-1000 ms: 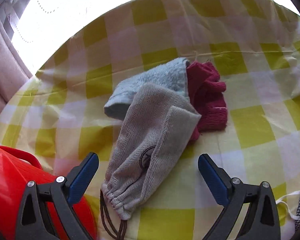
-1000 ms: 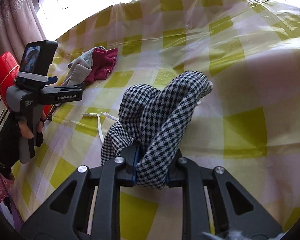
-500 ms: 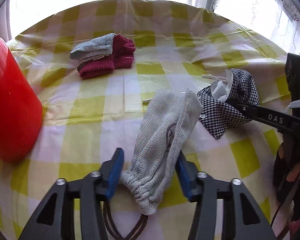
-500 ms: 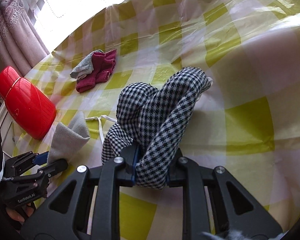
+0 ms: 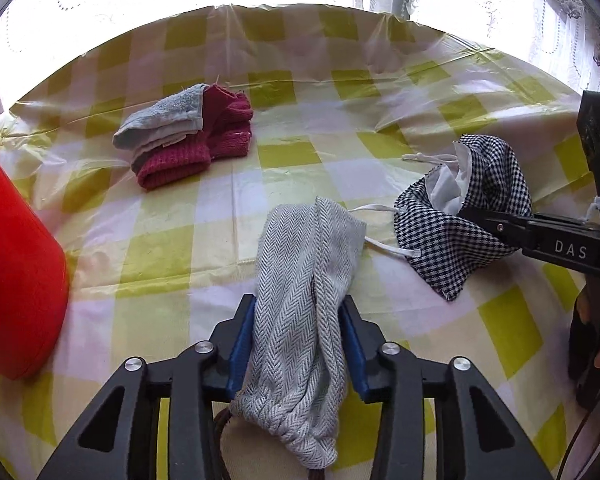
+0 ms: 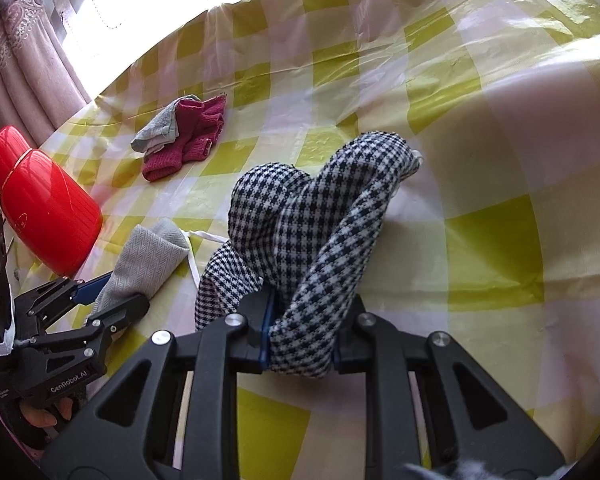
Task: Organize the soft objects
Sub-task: 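Grasp the grey herringbone drawstring bag with the left gripper, then carry the grey bag with the left gripper while the right carries the houndstooth cloth into the box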
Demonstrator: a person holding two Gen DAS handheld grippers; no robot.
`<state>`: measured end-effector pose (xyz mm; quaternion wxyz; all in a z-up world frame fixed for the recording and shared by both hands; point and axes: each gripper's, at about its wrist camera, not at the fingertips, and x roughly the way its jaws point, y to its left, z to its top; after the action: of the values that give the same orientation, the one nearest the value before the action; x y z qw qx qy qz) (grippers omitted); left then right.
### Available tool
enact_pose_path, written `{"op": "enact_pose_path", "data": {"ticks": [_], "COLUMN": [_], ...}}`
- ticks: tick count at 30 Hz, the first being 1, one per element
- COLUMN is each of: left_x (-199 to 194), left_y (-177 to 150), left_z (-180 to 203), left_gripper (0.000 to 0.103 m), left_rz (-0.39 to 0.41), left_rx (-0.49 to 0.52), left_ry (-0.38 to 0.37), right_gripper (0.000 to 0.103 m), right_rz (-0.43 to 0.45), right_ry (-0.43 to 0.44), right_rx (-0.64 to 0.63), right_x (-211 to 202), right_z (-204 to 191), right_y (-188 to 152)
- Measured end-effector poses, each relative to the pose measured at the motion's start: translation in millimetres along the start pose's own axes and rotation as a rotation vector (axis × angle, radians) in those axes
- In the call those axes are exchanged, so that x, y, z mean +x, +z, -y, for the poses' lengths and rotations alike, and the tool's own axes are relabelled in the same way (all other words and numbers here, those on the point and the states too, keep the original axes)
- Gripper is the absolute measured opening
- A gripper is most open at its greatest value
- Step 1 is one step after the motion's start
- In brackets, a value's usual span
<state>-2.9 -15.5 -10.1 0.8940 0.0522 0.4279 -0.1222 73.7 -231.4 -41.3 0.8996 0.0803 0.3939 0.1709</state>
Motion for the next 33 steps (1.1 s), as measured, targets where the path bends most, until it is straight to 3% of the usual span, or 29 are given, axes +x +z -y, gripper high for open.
{"op": "enact_pose_path", "data": {"ticks": [8,12,18,22,33], "left_x": [0,-12,-79,-123,-222], "left_y": [0,-12,-72,-96,-93], "left_z": [-6,-13,-11,-14,-28], "left_gripper": [0.040,0.034,0.031,0.031,0.031], "left_rz": [0.002,-0.010,0.041,0.100,0.327], "left_rx": [-0.036,-0.108,-0.193,-0.179,-0.178], "left_ry": [0.033,0.058,0.049,0.098,0.165], "right_gripper": [0.023,0.021,0.021,0.021,0.021], "right_rz": [-0.003,0.072,0.215,0.294,0.506], "right_ry": [-0.123,-0.183,-0.125,-0.099,-0.116], "right_rx": [-0.097,-0.157,-0.233,-0.279,-0.377], "right_x": [2,-22,-95,-137,-234], "right_z": [-20,-42,-102,-133,-184], "right_y": [-1,-11,-51,-71,-92]}}
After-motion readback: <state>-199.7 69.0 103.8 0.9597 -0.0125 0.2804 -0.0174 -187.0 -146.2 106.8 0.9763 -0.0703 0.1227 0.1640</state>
